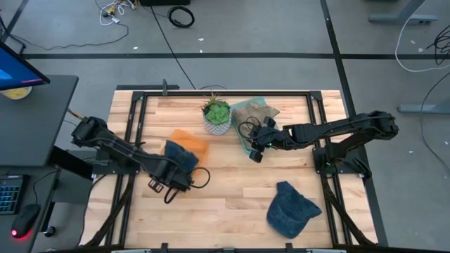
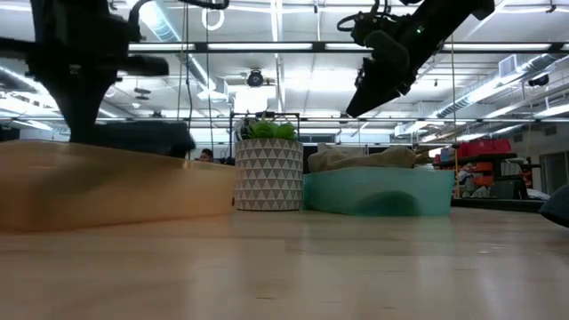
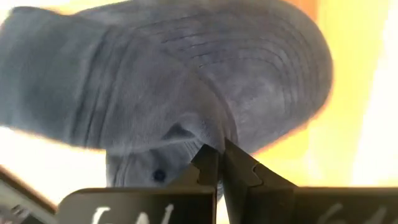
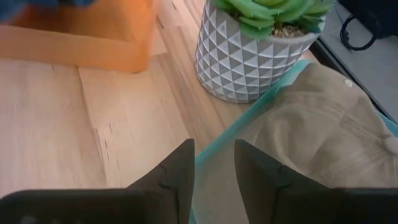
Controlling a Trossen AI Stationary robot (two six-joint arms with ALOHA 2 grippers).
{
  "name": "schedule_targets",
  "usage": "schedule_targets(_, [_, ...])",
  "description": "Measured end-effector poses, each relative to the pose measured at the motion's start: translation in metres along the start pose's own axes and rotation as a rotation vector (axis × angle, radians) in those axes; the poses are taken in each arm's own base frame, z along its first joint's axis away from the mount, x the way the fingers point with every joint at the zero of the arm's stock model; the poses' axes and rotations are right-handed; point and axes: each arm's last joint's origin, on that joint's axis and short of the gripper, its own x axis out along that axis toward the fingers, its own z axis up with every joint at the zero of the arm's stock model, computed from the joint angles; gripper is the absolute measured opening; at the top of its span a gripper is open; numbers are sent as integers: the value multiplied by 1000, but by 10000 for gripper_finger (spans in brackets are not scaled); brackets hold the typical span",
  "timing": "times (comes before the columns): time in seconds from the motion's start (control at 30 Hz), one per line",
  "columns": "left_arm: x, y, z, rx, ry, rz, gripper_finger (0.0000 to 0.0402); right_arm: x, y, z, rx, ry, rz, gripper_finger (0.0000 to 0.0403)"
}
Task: Pick & Place hat
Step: Put the left blue cap into the orange bin
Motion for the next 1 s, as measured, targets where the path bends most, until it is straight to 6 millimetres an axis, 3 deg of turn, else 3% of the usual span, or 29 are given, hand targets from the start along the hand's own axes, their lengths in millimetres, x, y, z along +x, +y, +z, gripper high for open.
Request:
schedule_targets(0.27, [24,-3,-2,-197,-21,-21,16,0,1,1,3,-3,15,115])
schedule_targets(0.47, [33,5,-7,-374,8,-39,29,-5,13,-2,-44,21,145,98])
schedule_targets(0.77, [36,13,-9,-453,3,-28,109,-50,46,12,-145,104,235,94])
schedule_targets(1.0, [36,14,-9,-560,8,-2,166,-82,68,-3,-44,355,406,137])
